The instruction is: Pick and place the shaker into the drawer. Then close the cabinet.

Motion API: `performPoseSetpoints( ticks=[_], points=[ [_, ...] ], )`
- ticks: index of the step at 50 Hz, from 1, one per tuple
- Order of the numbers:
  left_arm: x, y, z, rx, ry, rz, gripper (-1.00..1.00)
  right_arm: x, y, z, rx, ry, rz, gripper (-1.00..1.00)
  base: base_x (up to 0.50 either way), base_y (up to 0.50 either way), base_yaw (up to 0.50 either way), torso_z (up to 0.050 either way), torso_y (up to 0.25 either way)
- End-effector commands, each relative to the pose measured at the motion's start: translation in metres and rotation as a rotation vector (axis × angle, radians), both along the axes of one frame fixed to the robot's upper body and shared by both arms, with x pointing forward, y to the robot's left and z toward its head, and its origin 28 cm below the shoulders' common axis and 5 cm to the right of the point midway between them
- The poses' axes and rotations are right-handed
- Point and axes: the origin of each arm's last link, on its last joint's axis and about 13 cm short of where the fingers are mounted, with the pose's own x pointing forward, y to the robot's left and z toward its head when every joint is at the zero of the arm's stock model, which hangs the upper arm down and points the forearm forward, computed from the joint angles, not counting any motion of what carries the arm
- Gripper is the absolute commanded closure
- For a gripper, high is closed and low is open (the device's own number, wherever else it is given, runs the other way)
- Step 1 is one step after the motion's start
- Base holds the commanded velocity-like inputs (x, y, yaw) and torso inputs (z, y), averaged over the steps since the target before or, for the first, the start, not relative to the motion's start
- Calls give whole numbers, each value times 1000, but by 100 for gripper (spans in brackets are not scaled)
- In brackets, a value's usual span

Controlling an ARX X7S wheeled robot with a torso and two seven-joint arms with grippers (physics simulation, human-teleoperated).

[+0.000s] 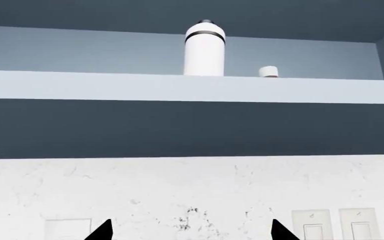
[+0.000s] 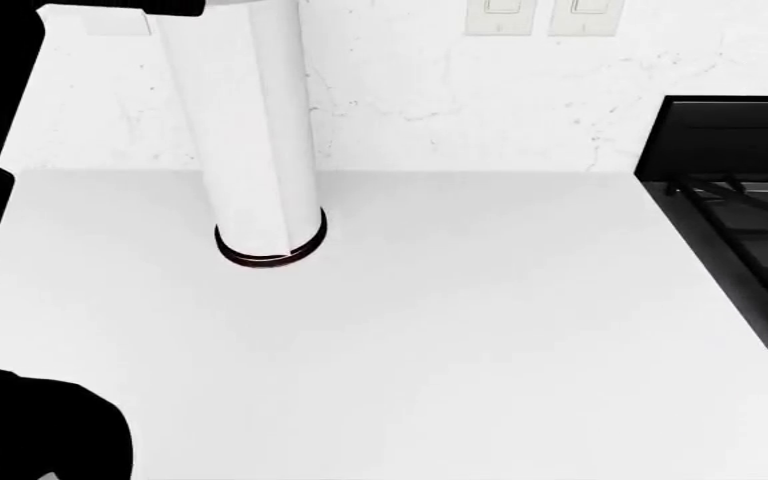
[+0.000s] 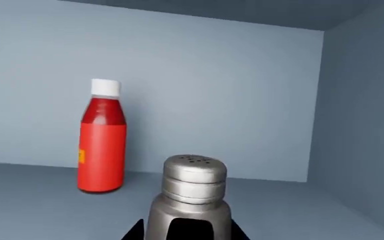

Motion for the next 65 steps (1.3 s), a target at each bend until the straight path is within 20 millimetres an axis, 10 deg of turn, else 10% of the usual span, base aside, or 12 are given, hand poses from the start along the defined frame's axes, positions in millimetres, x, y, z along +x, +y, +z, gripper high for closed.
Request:
performPoseSetpoints(
  ticks=[1, 13, 32, 44, 65],
  points=[
    [-1, 0, 0, 2, -1, -2, -100, 58, -2, -60, 22, 361, 46, 100, 0, 0, 0, 0, 0],
    [-2, 0, 3, 2, -7, -1, -100, 38, -1, -47, 35, 264, 84, 100, 7, 0, 3, 0, 0],
    [-8, -1, 4, 3, -16, -4, -100, -82, 9, 39, 23, -391, 54, 100, 1, 0, 0, 0, 0],
    [-41, 1, 4, -26, -86, -11, -100, -131, 11, 26, 11, -415, 211, 100, 0, 0, 0, 0, 0],
    [-118, -23, 100, -108, -413, -59, -100, -146, 2, 3, 12, -425, 247, 100, 0, 0, 0, 0, 0]
  ],
)
